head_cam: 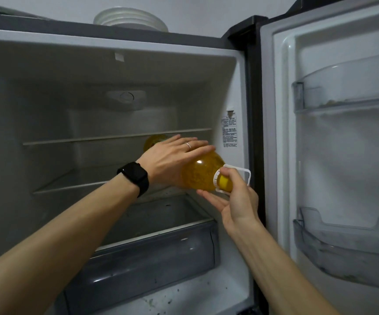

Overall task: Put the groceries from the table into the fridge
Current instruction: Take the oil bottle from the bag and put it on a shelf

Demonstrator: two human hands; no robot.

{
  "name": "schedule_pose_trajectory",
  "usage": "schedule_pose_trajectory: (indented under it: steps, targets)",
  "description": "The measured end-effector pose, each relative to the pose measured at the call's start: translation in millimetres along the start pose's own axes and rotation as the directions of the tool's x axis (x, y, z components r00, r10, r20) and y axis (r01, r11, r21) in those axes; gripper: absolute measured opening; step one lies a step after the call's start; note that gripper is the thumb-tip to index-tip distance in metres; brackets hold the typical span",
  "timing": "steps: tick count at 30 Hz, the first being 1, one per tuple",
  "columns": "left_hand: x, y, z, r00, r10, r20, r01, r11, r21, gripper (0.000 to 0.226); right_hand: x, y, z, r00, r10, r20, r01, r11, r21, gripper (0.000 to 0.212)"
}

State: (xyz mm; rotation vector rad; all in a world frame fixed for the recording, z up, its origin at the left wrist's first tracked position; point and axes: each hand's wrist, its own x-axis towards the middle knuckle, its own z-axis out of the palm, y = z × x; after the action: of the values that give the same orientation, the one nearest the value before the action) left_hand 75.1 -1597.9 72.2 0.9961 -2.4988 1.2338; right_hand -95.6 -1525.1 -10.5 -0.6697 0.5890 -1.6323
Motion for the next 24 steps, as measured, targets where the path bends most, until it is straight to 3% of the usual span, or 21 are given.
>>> schedule_pose_trajectory:
  steps: [3,8,10,13,14,16,17,18,20,24]
  targets:
    - [9,-9,3,0.999,-0.033,-0.016,0.033,0.999,0.017,0.114,6,2,14,0.999,0.007,-0.054,-0.003,0.998,0.063,0.042]
    - [0,-19,21,0.973,-0.228,-0.047,0.224,0.971,-0.08,0.122,19,8,32,0.995,0.051,-0.081,-0.041,0.992,0.122,0.046]
    - [-6,-25,22,0.928,-0.37,-0.047,0.354,0.914,-0.197,0.119,26,2,40,0.992,0.096,-0.083,-0.078,0.978,0.195,0.043]
    - [-9,-32,29,0.851,-0.524,0.023,0.489,0.778,-0.394,0.094,38,-4,51,0.992,0.123,-0.03,-0.108,0.945,0.308,0.03]
    - [-8,-33,32,0.816,-0.574,0.074,0.515,0.663,-0.542,0.083,42,-2,55,0.992,0.123,-0.011,-0.114,0.945,0.306,0.029]
    - [-6,-33,34,0.745,-0.596,0.301,0.499,0.197,-0.844,0.06,50,5,63,0.99,0.134,0.032,-0.138,0.957,0.256,0.031]
    - [-4,-33,33,0.725,-0.543,0.424,0.495,-0.017,-0.869,0.054,55,9,65,0.99,0.134,0.043,-0.14,0.964,0.224,0.035]
    - [-3,-34,34,0.721,-0.49,0.49,0.5,-0.122,-0.857,0.054,60,12,66,0.992,0.122,0.044,-0.128,0.974,0.189,0.037]
    - [-1,-35,37,0.747,-0.426,0.511,0.521,-0.103,-0.847,0.064,71,19,61,0.996,0.085,0.039,-0.088,0.991,0.1,0.036]
    - [14,-30,47,0.817,-0.394,0.422,0.491,0.088,-0.867,0.075,90,28,35,0.995,0.075,0.07,-0.066,0.991,-0.12,0.044]
